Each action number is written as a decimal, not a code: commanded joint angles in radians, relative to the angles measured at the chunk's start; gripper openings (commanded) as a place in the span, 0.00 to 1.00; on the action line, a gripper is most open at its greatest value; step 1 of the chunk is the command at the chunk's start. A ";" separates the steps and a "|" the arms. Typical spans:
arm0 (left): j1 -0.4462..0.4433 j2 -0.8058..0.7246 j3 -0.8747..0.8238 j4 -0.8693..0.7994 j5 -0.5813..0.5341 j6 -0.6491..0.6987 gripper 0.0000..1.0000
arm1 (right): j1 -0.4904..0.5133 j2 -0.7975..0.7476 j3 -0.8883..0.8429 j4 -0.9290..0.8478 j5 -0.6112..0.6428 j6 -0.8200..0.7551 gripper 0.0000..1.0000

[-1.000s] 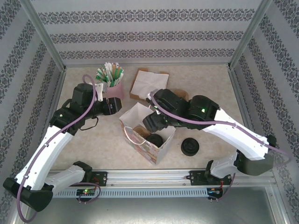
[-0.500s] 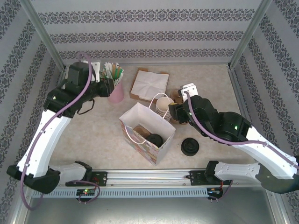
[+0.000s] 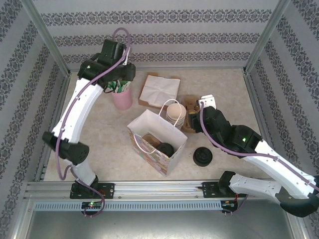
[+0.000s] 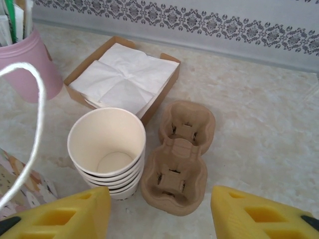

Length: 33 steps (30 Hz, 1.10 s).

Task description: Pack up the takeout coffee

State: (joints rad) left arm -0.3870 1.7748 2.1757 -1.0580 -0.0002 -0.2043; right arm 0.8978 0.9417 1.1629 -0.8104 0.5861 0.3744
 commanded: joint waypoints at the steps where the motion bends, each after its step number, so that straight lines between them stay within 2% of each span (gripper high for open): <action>1: -0.006 0.105 0.130 -0.132 -0.006 0.070 0.30 | -0.014 -0.025 -0.033 0.025 -0.013 -0.011 0.56; 8: -0.006 0.293 0.335 -0.249 -0.152 0.127 0.34 | -0.023 -0.040 -0.063 0.015 -0.043 -0.003 0.56; 16: -0.003 0.371 0.375 -0.236 -0.277 0.178 0.34 | -0.025 -0.020 -0.064 0.022 -0.081 0.012 0.58; 22: 0.003 0.409 0.389 -0.214 -0.263 0.182 0.34 | -0.025 -0.003 -0.055 0.027 -0.090 0.014 0.59; 33: 0.016 0.467 0.411 -0.207 -0.308 0.206 0.36 | -0.025 0.011 -0.041 0.027 -0.107 0.013 0.60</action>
State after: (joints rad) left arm -0.3820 2.2185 2.5568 -1.2495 -0.2756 -0.0254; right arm 0.8787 0.9463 1.1038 -0.7982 0.4870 0.3710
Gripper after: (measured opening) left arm 0.360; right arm 0.596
